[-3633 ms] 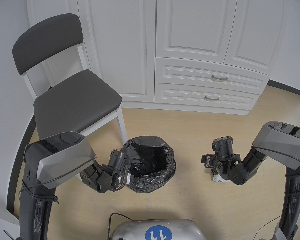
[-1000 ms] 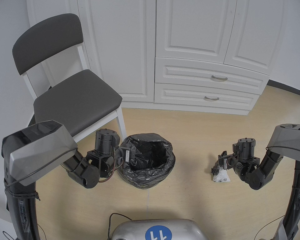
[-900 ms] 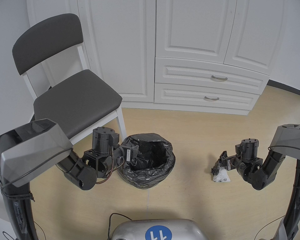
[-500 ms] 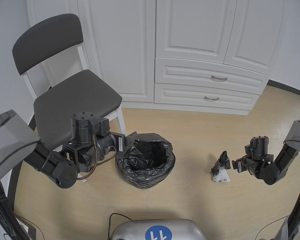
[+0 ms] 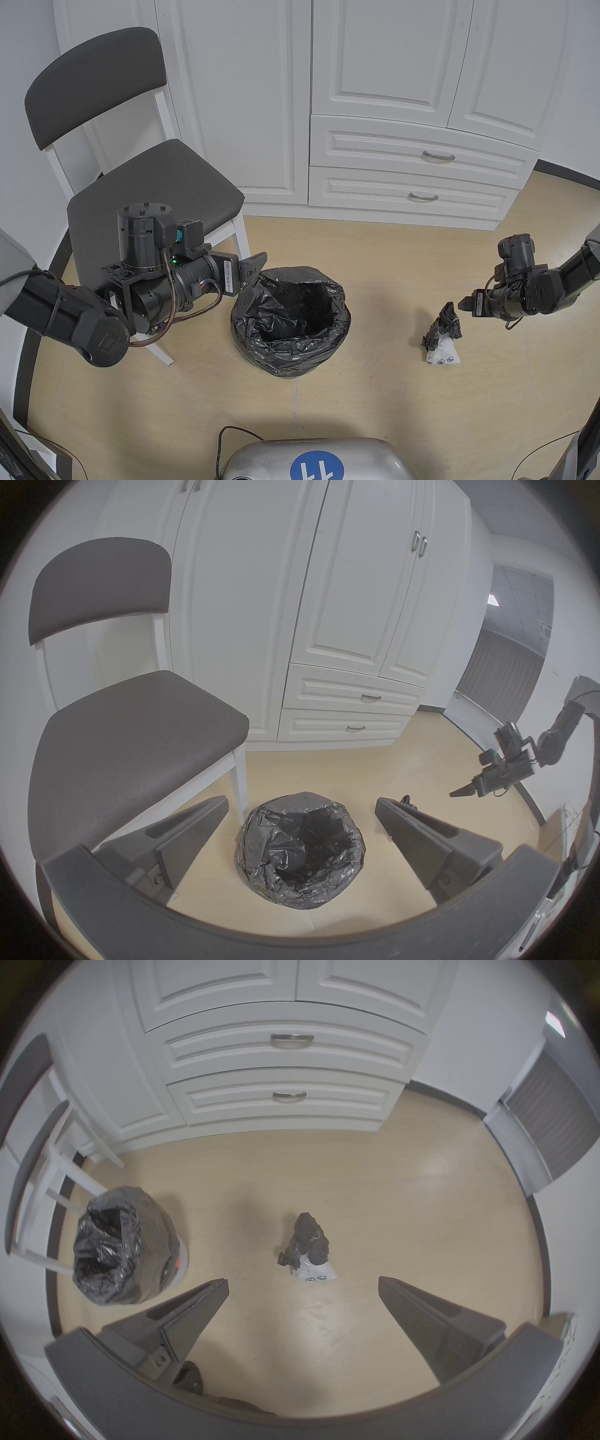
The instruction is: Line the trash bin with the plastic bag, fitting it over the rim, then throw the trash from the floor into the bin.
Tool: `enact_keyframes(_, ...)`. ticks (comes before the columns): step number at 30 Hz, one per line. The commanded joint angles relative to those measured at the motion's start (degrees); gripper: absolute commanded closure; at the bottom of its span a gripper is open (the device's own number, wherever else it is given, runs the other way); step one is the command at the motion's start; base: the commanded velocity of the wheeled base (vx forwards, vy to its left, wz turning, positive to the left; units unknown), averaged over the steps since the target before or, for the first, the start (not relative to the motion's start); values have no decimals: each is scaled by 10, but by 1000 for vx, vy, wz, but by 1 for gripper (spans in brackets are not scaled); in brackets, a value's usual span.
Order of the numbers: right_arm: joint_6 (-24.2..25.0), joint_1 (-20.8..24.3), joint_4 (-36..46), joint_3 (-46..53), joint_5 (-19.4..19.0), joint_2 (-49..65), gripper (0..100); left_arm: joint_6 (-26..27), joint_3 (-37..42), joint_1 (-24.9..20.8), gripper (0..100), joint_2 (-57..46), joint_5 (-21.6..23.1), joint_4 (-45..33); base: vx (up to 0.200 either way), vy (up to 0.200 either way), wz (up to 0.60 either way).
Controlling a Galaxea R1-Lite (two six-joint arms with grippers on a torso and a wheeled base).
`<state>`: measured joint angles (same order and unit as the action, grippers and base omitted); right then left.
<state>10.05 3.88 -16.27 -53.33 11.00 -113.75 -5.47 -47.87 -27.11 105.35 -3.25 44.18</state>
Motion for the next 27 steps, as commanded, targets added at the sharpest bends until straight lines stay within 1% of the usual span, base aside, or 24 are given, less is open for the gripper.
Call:
enact_keyframes(1, 46, -27, 33, -92, -24, -117, 0, -9, -15, 0, 0, -18, 3, -38, 0, 0, 0)
enact_keyframes(7, 57, -39, 31, -148, -24, -211, 0, -15, -17, 1, 0, -17, 3, -39, 0, 0, 0)
enact_keyframes(10, 81, -38, 26, -194, -24, -261, 0, -15, -18, 1, 0, -17, 3, -38, 0, 0, 0)
enact_keyframes(12, 107, -34, 18, -229, -21, -300, 0, -15, -18, 0, 0, -16, 3, -38, 0, 0, 0)
enact_keyframes(15, 128, -33, 14, -281, -17, -352, 0, -15, -19, 1, 0, -16, 3, -38, 0, 0, 0)
enact_keyframes(20, 142, -37, 35, -323, -23, -364, 0, -15, -20, 1, 0, -15, 3, -38, 0, 0, 0)
enact_keyframes(21, 147, -38, 41, -339, -25, -368, 0, -15, -20, 1, 0, -13, 3, -38, 0, 0, 0)
enact_keyframes(22, 161, -37, 50, -376, -25, -391, 0, -15, -22, 2, 0, -12, 3, -38, 0, 0, 0)
enact_keyframes(25, 176, -37, 70, -449, -12, -443, 0, -15, -23, 5, 0, -11, 3, -38, 0, 0, 0)
enact_keyframes(27, 178, -39, 94, -498, 15, -471, 0, -15, -24, 7, 0, -11, 3, -38, 0, 0, 0)
